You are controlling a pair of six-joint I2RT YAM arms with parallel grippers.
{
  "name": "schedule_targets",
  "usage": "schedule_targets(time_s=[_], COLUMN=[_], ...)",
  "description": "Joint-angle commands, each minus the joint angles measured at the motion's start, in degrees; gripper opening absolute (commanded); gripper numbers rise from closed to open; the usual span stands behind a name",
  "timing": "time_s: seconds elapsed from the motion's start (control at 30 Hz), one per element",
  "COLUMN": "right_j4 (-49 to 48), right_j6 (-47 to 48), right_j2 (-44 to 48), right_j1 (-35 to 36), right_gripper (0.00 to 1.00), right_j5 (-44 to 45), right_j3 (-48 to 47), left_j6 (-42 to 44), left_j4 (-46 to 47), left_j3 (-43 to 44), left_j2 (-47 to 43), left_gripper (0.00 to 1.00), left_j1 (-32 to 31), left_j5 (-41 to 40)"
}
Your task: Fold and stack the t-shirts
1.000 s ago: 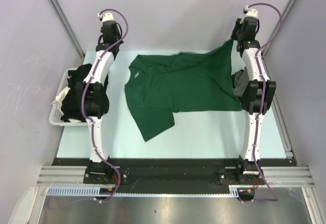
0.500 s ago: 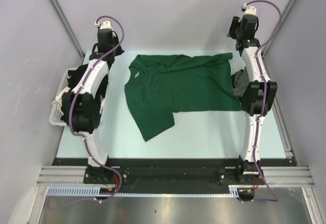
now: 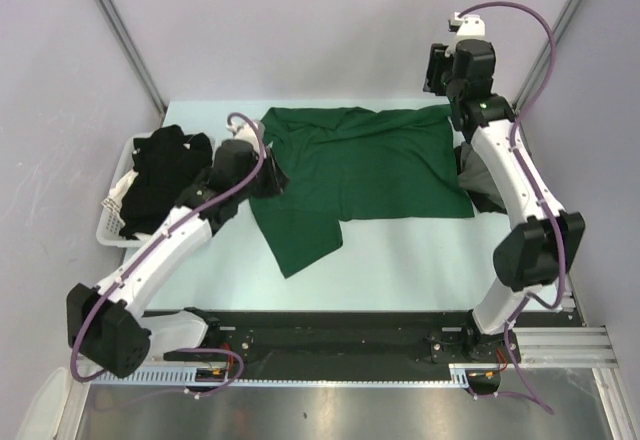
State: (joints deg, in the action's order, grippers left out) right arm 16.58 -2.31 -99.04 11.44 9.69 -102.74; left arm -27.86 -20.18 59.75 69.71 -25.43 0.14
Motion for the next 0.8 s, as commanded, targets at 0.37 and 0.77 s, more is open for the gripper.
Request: schedule_targets(time_s=[0.37, 0.77], right_j4=[7.2, 9.3], right_j6=[0.0, -1.3], right_j2=[19.9, 22.3], right_j1=[0.5, 2.0], right_gripper=[0.52, 0.52], right_j5=[5.9, 7.2], right_j3=[7.6, 8.3], left_j6=[-10.0, -11.3], left_j4=[-10.4, -15.1], left_j3=[-17.6, -18.1], left_j2=[-9.7, -2.6], left_gripper=[0.47, 0.52], left_j1=[-4.2, -7.8], left_j5=[1.4, 0.1])
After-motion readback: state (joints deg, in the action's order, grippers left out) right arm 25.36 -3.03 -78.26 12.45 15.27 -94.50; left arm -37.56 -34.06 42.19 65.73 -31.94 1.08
